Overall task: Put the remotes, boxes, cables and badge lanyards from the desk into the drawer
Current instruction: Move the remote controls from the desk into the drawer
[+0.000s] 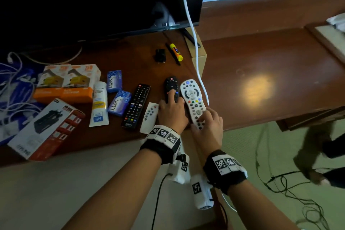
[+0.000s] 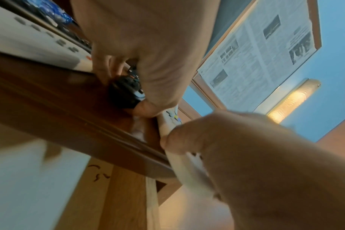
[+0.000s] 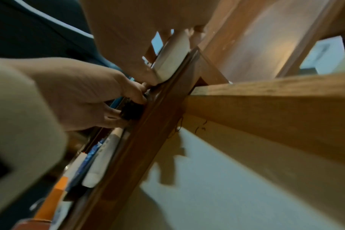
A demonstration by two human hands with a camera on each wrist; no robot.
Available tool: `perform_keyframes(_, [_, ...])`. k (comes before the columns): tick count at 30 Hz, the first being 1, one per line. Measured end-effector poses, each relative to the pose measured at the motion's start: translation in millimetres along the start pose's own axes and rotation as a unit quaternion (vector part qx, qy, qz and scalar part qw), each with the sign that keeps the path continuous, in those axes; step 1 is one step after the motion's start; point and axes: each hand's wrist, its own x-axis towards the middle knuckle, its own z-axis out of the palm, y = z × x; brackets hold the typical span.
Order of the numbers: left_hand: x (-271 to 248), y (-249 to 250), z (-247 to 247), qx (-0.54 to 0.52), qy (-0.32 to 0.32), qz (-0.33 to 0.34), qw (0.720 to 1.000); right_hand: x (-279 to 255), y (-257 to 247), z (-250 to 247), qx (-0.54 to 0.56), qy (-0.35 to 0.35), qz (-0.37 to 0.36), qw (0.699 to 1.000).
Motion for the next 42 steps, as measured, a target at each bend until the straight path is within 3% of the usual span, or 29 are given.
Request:
perform_keyframes(5, [-17,-7,-7,-0.088,-0.033,-0.021,0.995,-18,-10,-11,0.085,-0.008,0.142,0.986])
perform_keyframes(9, [-48,-22,-8,-0.150,-0.029,-0.033,0.988,-44,-15,-20,0.185,-0.046,0.246,0.950])
perform_keyframes(15, [-108,-46,-15,-0.238,-0.032,-0.022,0.970,-86,-10,-12,0.231,-0.119,0.304,0.917])
perform_keyframes(20, [-161,-78,3,-0.236,-0.057,-0.007,0.970,-123,-10,3,0.234,-0.172,0.308,0.906])
perform_keyframes(24, [-190,-102,32,-0.206,-0.108,-0.017,0.972,-147,-10,17,0.201,-0.200,0.326,0.902])
perform_keyframes(30, [-204,-130,63,-0.191,-0.154,-0.133,0.960,-158,-10,27,0.126,-0.265,0.368,0.882])
perform_keyframes(36, [-206,-137,77,-0.144,-0.196,-0.105,0.964,-164,2,39,-0.009,-0.317,0.365,0.875])
perform_keyframes(42, [-205,-137,84,-0.102,-0.212,-0.100,0.967,-155,0,43,-0.105,-0.376,0.358,0.848])
